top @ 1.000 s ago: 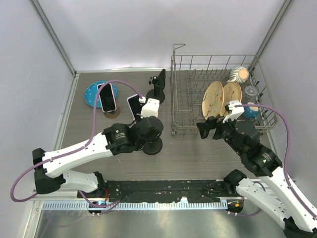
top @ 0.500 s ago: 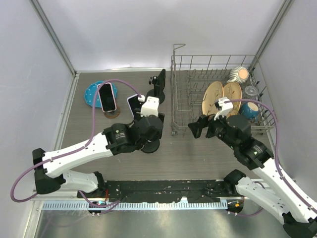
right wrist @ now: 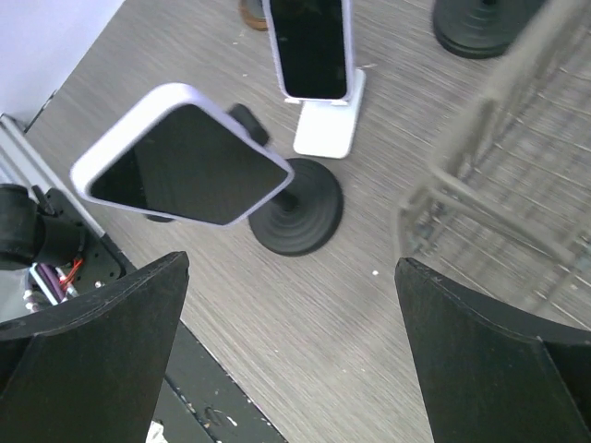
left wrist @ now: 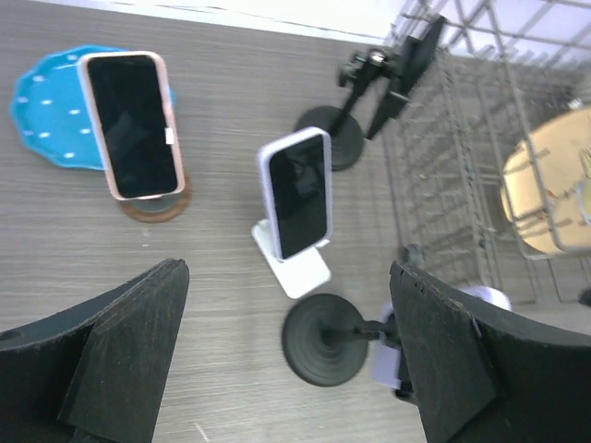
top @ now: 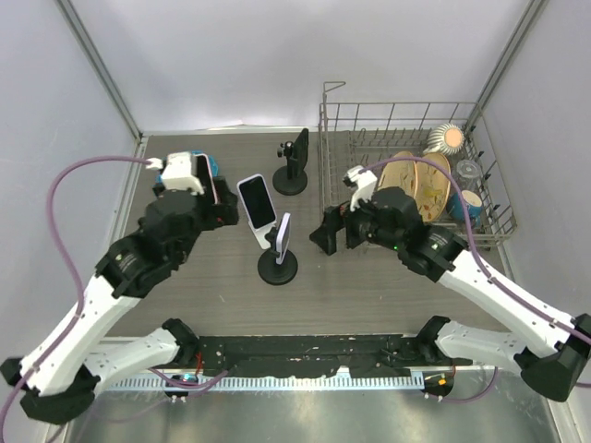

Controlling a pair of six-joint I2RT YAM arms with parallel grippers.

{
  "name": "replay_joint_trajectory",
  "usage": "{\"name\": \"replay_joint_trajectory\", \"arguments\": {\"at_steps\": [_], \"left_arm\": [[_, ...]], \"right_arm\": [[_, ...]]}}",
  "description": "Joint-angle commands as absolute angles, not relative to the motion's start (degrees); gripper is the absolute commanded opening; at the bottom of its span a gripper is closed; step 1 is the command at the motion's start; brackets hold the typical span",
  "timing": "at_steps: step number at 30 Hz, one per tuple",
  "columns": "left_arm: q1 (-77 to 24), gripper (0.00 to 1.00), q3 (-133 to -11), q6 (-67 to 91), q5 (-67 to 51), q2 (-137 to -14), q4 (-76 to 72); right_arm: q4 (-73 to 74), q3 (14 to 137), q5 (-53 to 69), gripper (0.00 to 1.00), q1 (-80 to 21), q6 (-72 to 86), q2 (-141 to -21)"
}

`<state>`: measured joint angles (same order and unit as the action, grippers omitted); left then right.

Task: Remove the phone from the phone stand

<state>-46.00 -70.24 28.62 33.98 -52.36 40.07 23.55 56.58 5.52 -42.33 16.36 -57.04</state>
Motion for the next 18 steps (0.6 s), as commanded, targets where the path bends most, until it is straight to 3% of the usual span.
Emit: {"name": "replay_joint_trajectory", "arguments": {"at_steps": [1, 5, 11, 18], "left_arm": [[-34.15, 0.95, -66.01, 24.17, 24.28, -48.26, 39.2], [-26.38, 0.96, -59.87, 22.24, 14.44, -43.6, 36.04], [-25.93, 0.98, -49.75, 21.98, 10.03, -39.55, 28.48], [-25.84, 1.0, -48.43, 18.55, 7.91, -38.06, 28.48]], "right_arm": [[22.66, 63.8, -2.17, 1.0, -48.59, 14.94, -60.9], [24.61, 67.23, -7.2, 1.0, -51.94, 17.57, -62.31], [23.47, 68.55, -13.6, 1.0, -59.84, 23.2, -62.93], [23.2, 72.24, -41.64, 1.0, -73.12, 28.03, -70.13]]}}
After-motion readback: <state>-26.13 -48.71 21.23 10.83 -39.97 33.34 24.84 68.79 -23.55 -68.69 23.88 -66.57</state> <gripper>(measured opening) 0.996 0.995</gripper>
